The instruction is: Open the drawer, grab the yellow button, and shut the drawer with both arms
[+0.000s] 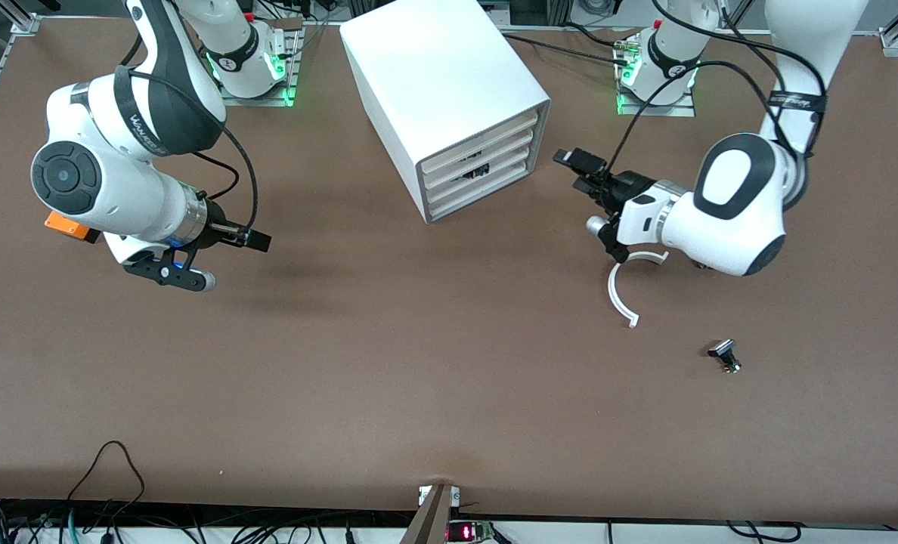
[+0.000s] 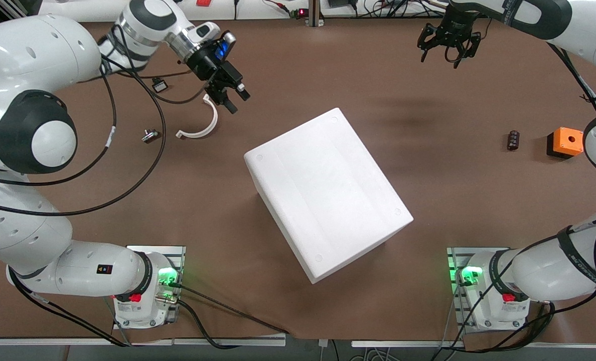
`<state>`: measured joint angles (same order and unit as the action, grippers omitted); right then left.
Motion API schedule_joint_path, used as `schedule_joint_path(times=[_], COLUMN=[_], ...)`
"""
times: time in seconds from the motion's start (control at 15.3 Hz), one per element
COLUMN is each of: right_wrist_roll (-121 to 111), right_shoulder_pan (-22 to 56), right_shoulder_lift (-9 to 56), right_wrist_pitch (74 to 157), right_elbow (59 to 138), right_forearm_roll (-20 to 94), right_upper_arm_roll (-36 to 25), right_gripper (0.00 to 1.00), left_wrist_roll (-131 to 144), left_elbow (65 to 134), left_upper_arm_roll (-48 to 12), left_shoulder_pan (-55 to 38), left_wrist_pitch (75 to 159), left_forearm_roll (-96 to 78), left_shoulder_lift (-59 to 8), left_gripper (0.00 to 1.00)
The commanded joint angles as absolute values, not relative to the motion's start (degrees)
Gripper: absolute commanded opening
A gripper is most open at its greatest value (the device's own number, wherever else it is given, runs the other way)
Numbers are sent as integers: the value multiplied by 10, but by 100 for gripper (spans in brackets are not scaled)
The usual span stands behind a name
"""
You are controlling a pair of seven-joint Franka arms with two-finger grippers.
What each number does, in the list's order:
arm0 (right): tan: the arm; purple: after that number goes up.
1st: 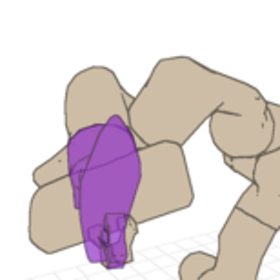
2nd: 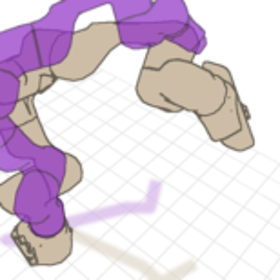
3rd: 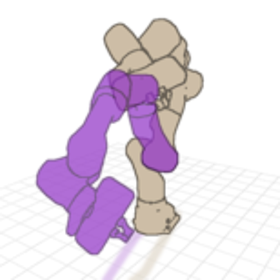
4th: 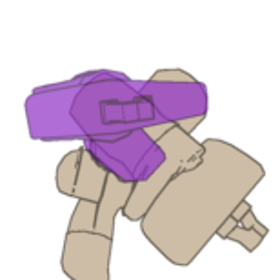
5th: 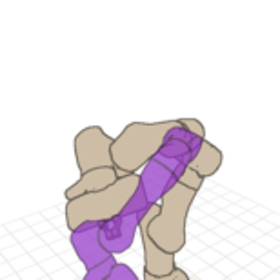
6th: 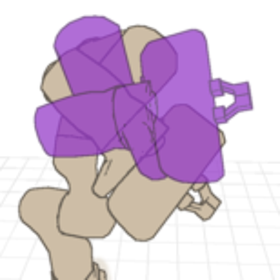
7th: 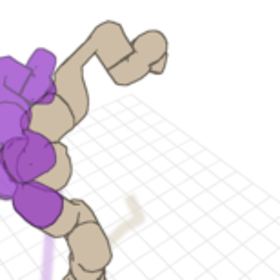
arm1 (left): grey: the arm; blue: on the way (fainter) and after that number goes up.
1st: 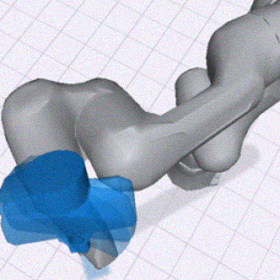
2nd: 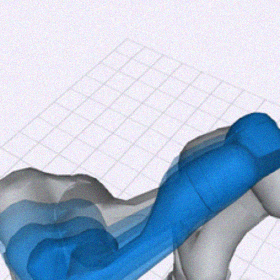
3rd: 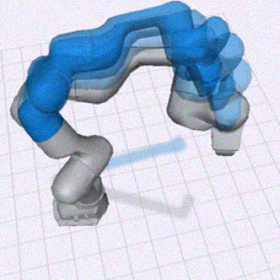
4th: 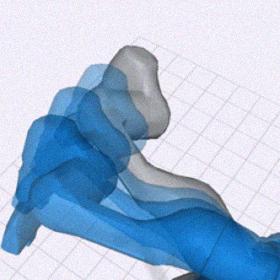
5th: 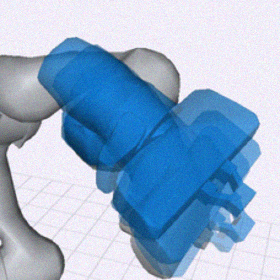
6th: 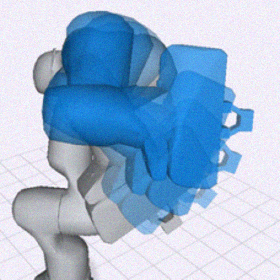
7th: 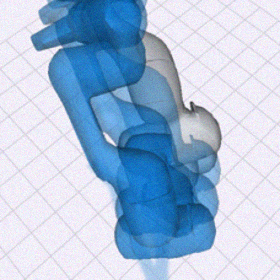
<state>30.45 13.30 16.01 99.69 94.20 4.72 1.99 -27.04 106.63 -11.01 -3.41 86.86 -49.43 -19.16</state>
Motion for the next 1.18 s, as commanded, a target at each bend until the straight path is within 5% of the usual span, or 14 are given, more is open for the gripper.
schedule_joint_path(times=[0.0, 0.39, 1.11], right_wrist_roll=[335, 352, 462], right_shoulder_pan=[148, 151, 186], right_shoulder_lift=[167, 178, 215], right_wrist_pitch=[988, 988, 977], right_elbow=[924, 905, 848], right_forearm_roll=[56, 57, 69], right_upper_arm_roll=[18, 18, 18], right_gripper=[100, 100, 100], left_wrist_roll=[-327, -413, -475], left_elbow=[1172, 1283, 1318], left_upper_arm_roll=[-141, -194, -208], left_shoulder_pan=[-27, -24, -27], left_wrist_pitch=[959, 1048, 1036], left_forearm_roll=[-573, -695, -695], left_shoulder_lift=[-136, -102, -104], left_gripper=[100, 96, 55])
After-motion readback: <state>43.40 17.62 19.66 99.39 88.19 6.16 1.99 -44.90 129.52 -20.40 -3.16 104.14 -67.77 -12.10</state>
